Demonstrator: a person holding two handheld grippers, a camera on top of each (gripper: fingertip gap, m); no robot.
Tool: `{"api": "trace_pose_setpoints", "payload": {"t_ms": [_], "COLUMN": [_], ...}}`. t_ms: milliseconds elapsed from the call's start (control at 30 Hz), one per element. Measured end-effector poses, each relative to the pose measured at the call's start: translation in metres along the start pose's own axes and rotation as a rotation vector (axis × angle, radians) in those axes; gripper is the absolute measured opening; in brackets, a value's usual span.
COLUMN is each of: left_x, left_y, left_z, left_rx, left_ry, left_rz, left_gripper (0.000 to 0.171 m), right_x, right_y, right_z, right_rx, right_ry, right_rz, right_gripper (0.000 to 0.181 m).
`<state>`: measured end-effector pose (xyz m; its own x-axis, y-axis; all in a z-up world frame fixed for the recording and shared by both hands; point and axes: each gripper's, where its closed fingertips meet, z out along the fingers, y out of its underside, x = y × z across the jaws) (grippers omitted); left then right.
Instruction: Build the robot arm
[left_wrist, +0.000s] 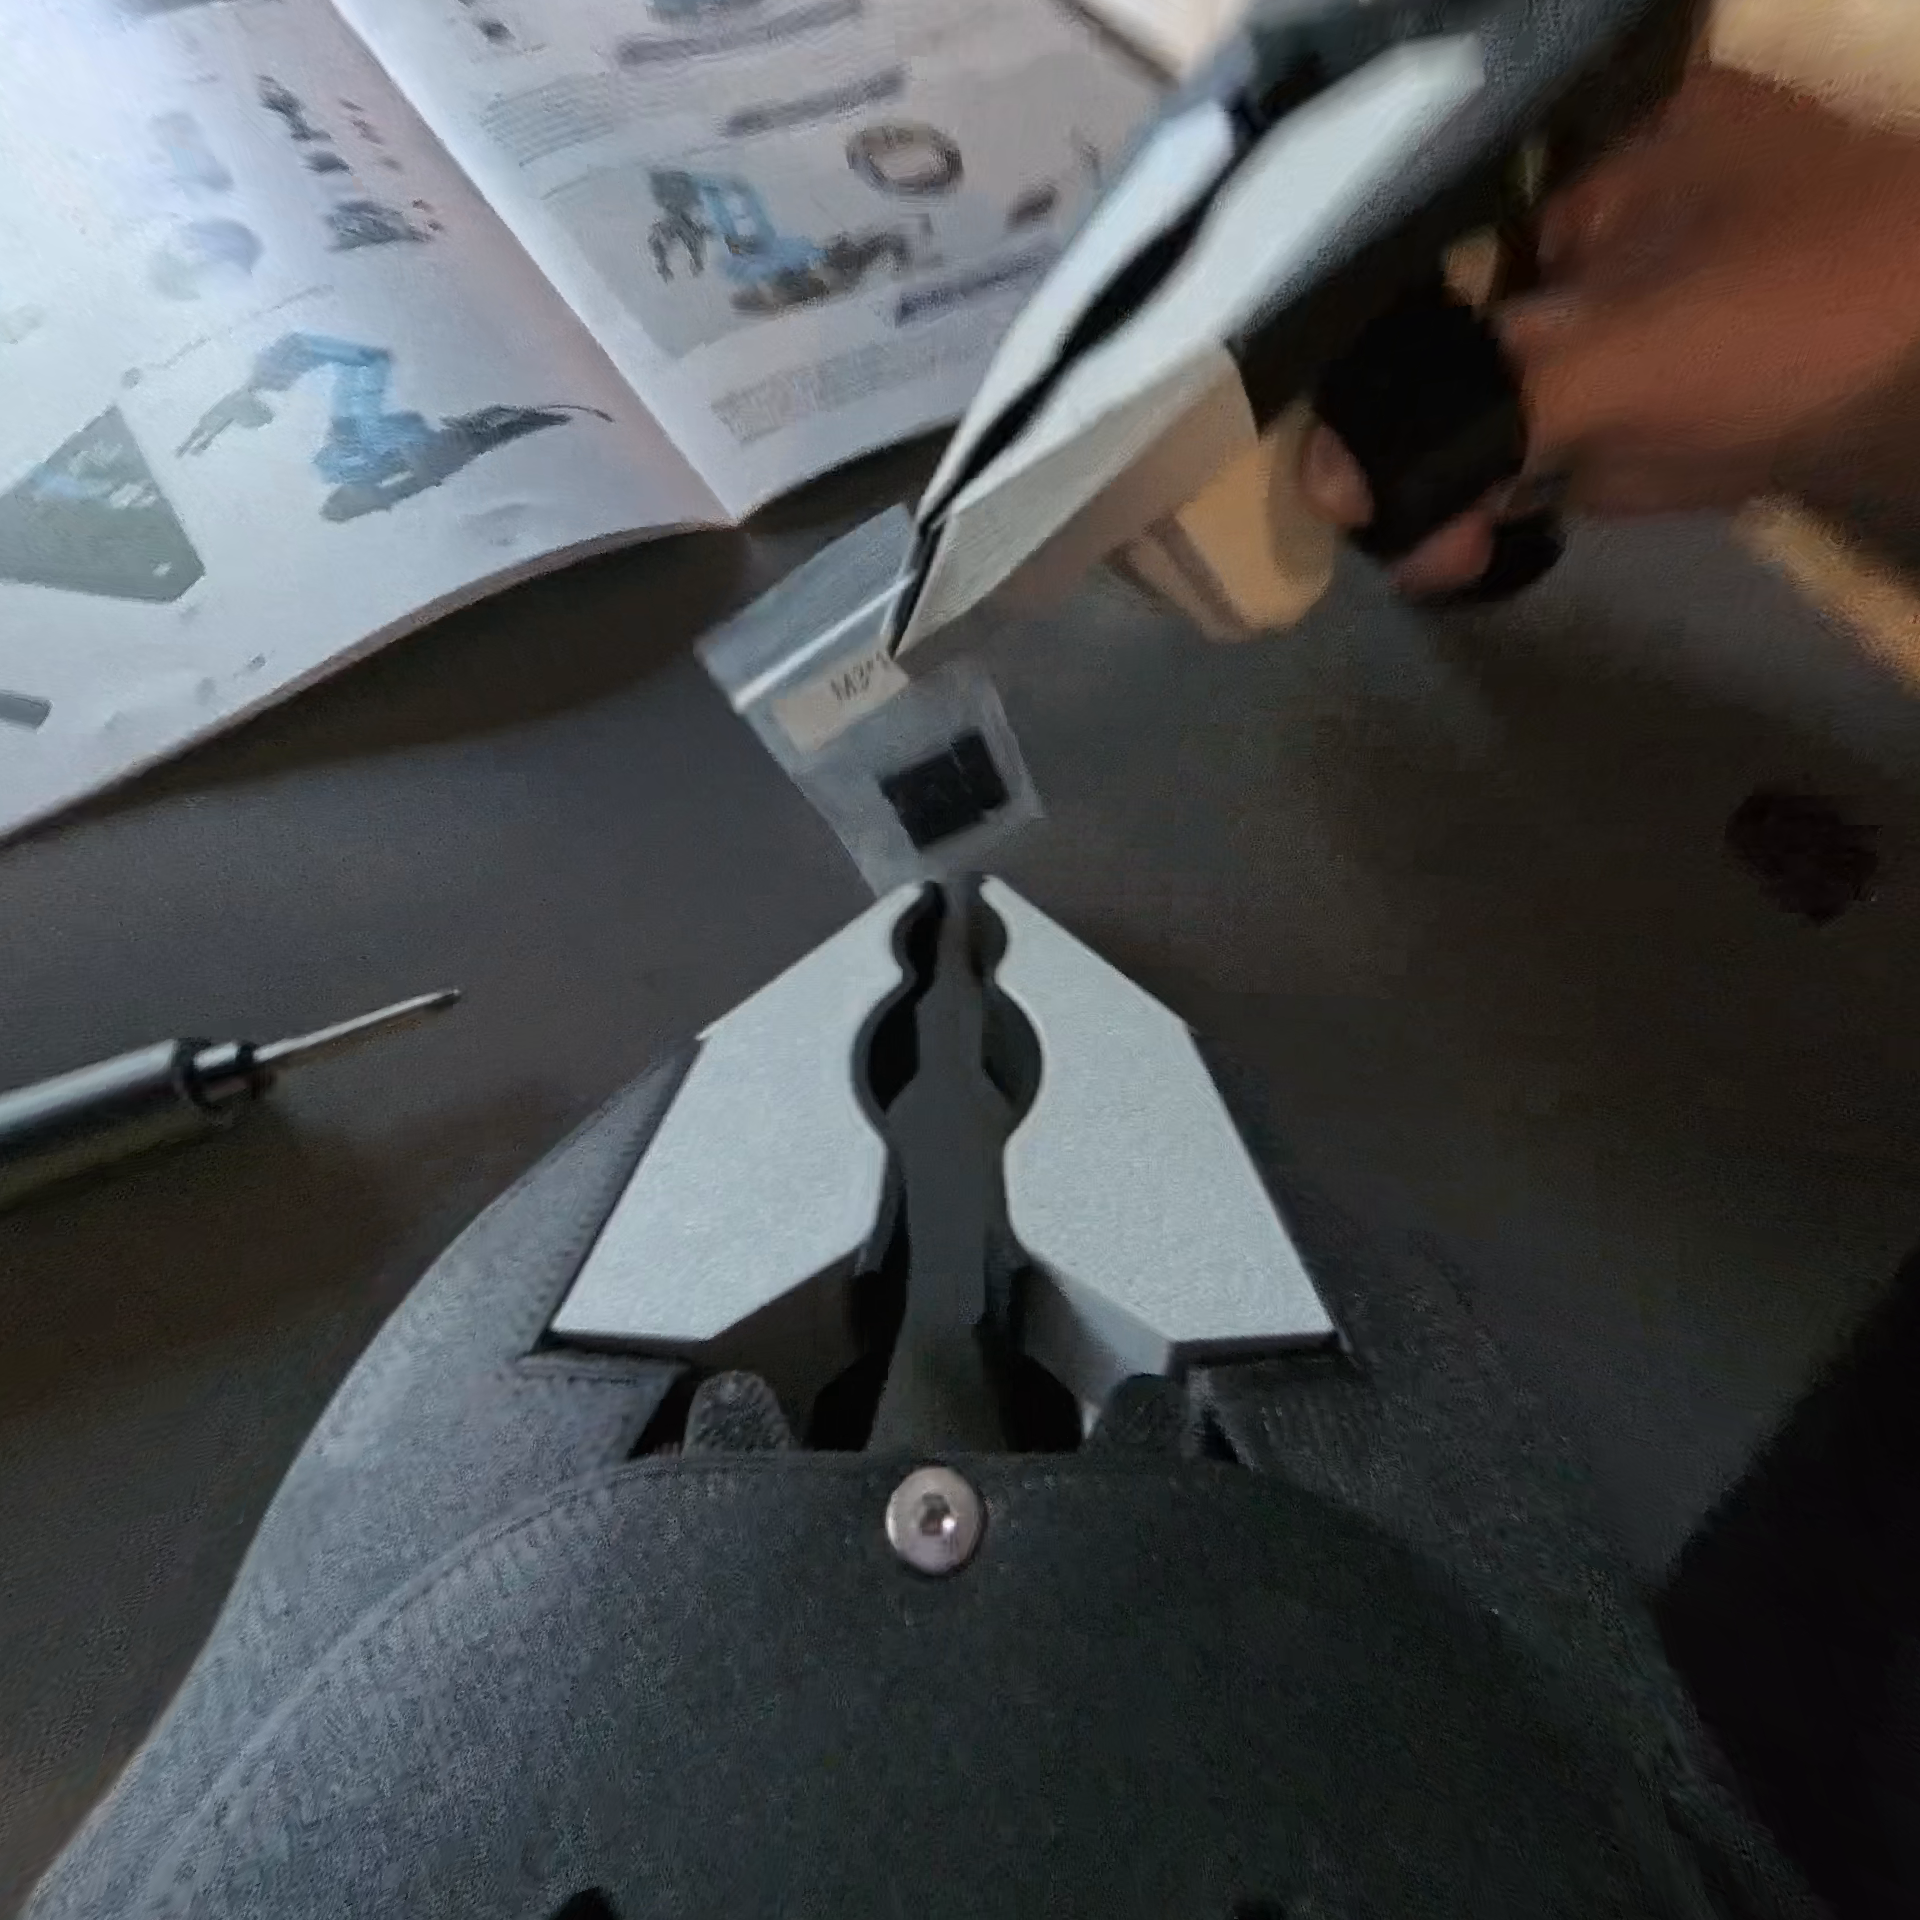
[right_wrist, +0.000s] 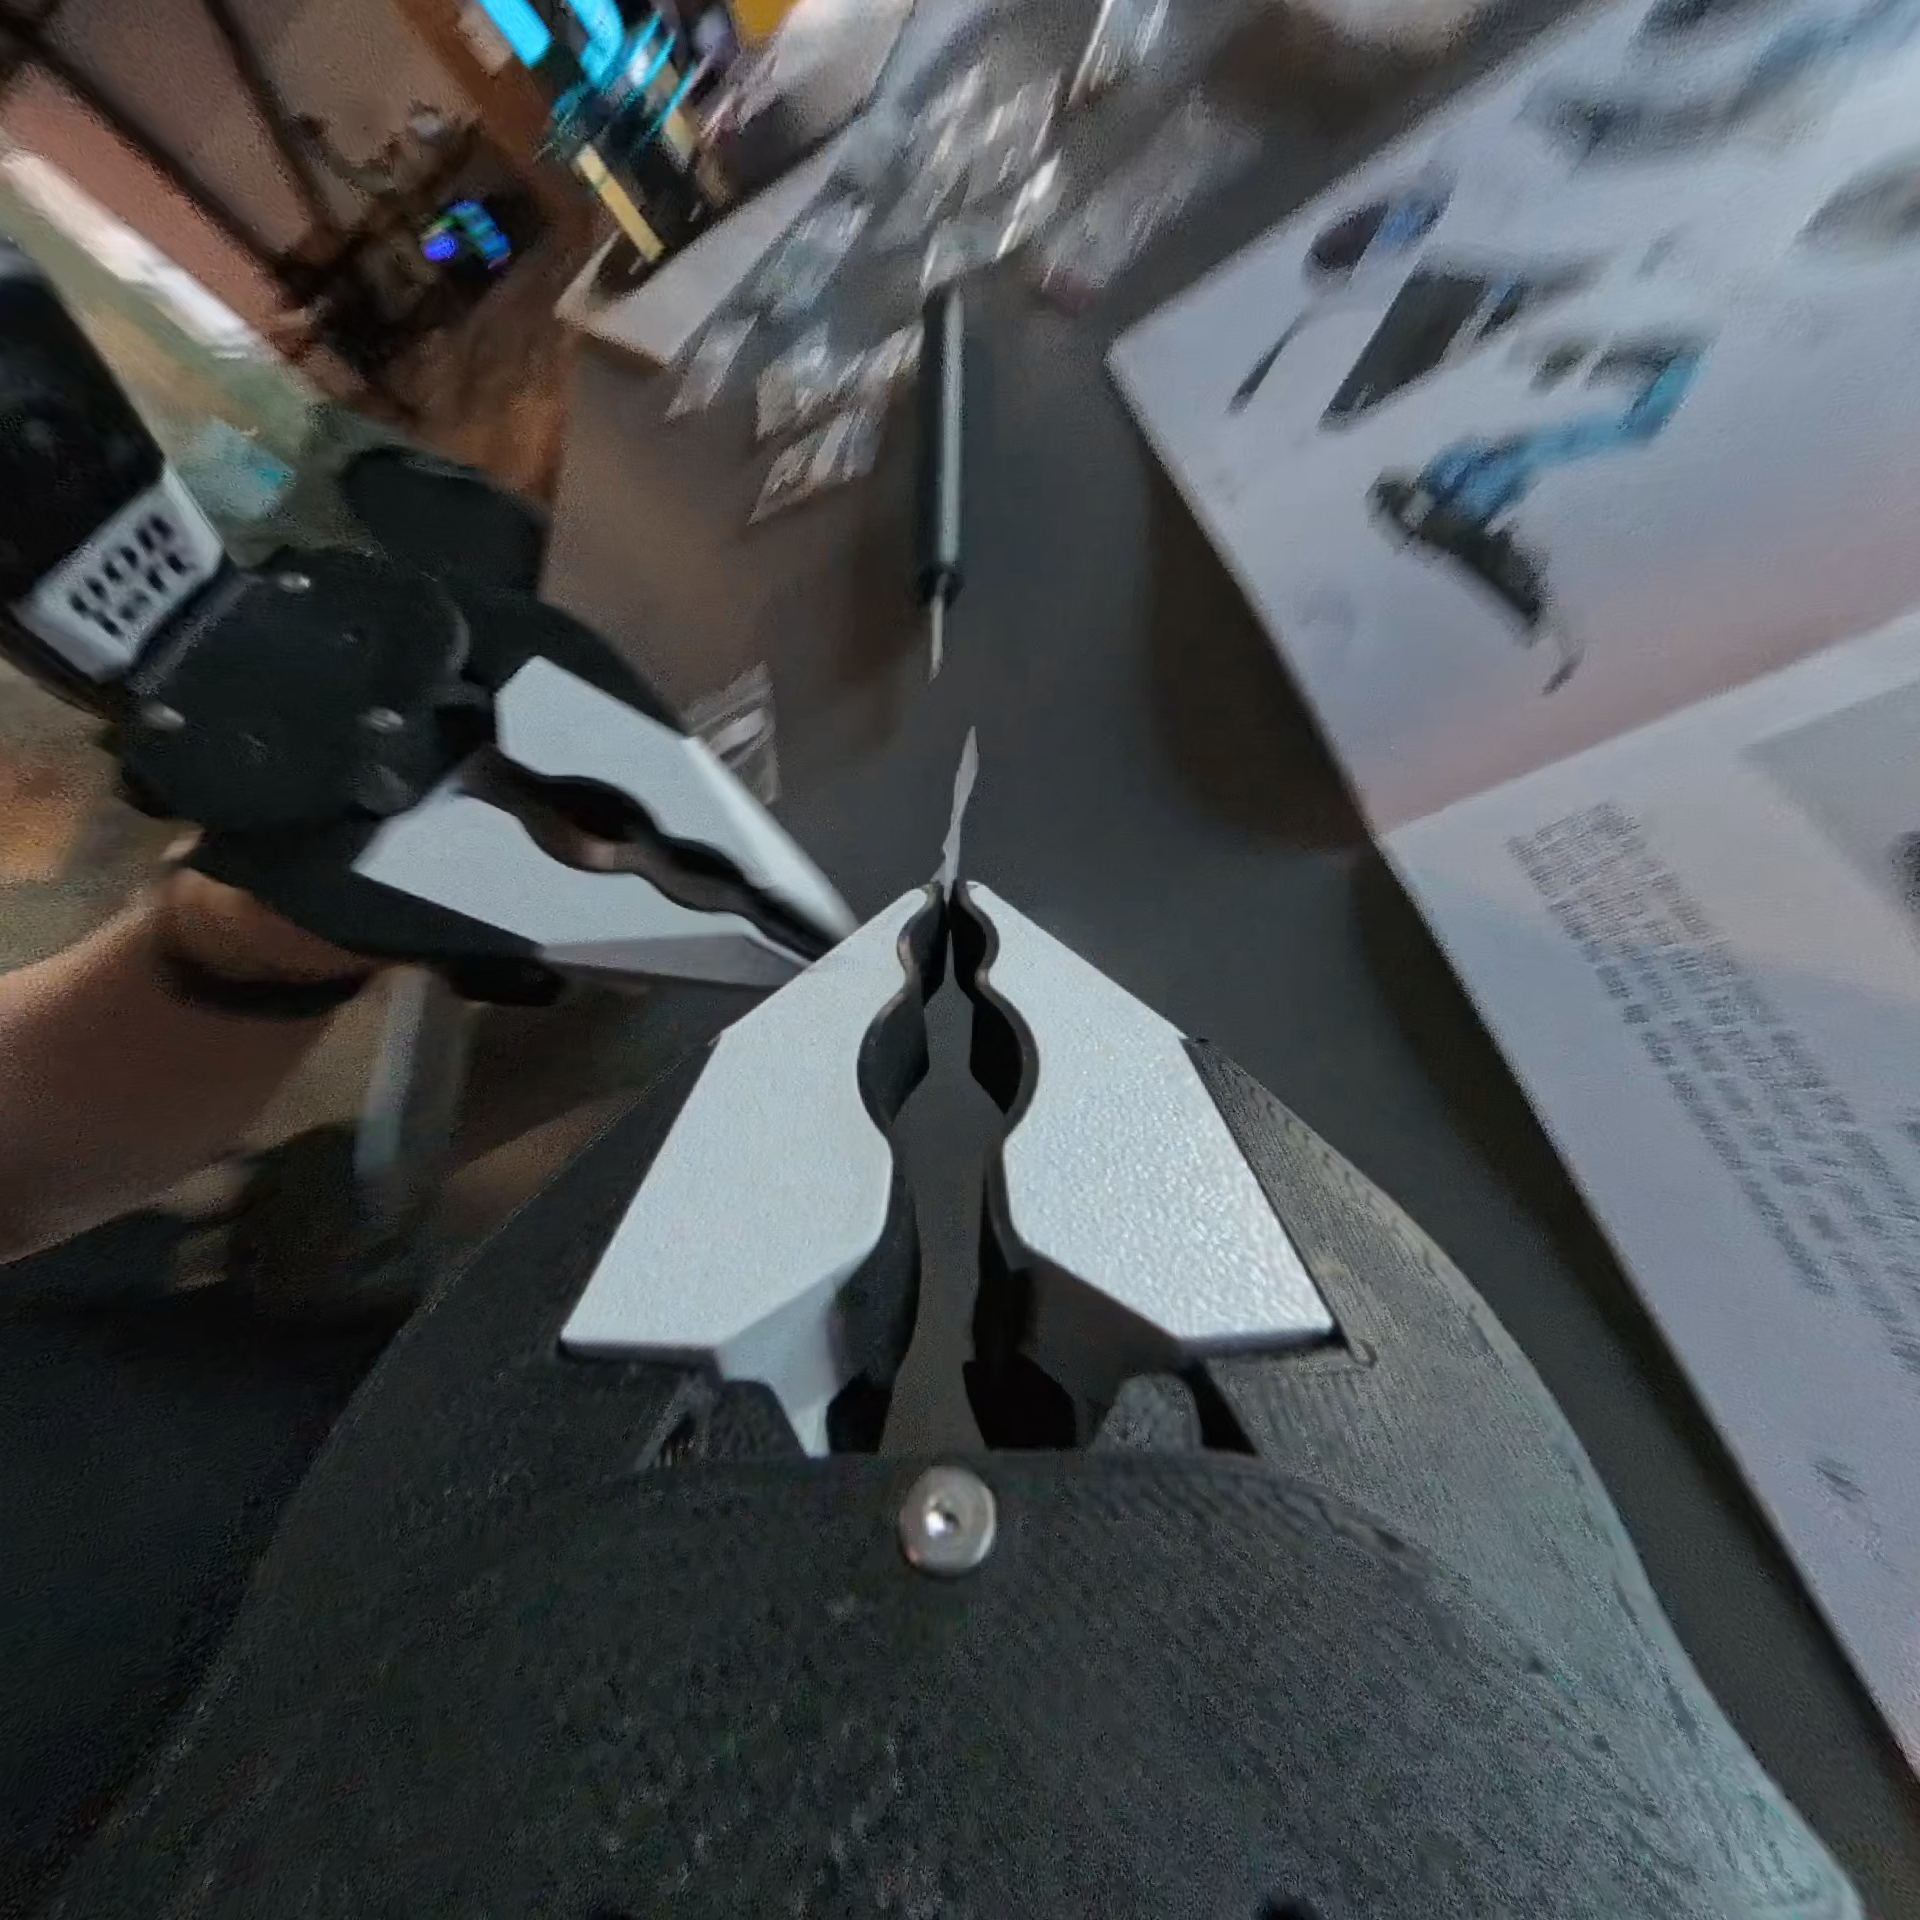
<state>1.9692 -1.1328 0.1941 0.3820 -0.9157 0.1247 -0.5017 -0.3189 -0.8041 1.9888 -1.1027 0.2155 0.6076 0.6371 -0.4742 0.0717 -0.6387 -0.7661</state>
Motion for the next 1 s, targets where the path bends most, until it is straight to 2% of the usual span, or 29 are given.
{"api": "trace_pose_setpoints", "payload": {"t_ms": [33, 167, 233, 333, 467, 600, 1000], "left_x": [0.005, 0.019, 0.024, 0.034, 0.038, 0.038, 0.052], "left_y": [-0.012, -0.063, -0.079, -0.102, -0.116, -0.116, -0.126], "left_z": [-0.009, -0.057, -0.069, -0.085, -0.096, -0.097, -0.113], "left_rx": [0.084, 0.421, 0.508, 0.612, 0.672, 0.653, 0.737], "left_ry": [0.054, 0.296, 0.404, 0.526, 0.508, 0.472, 0.542], "left_rz": [-0.104, -0.518, -0.671, -0.766, -0.726, -0.706, -0.641], "left_gripper": [0.000, 0.002, 0.023, 0.027, 0.017, 0.009, 0.005], "right_x": [-0.001, -0.049, -0.066, -0.090, -0.103, -0.106, -0.116], "right_y": [-0.009, -0.036, -0.042, -0.049, -0.062, -0.064, -0.071], "right_z": [-0.007, -0.033, -0.041, -0.047, -0.058, -0.060, -0.070], "right_rx": [0.064, 0.295, 0.331, 0.366, 0.433, 0.431, 0.483], "right_ry": [0.067, 0.197, 0.325, 0.453, 0.518, 0.557, 0.521], "right_rz": [-0.088, -0.531, -0.758, -0.983, -1.044, -1.099, -0.968], "right_gripper": [0.000, 0.000, 0.000, 0.000, 0.000, 0.000, 0.000]}}
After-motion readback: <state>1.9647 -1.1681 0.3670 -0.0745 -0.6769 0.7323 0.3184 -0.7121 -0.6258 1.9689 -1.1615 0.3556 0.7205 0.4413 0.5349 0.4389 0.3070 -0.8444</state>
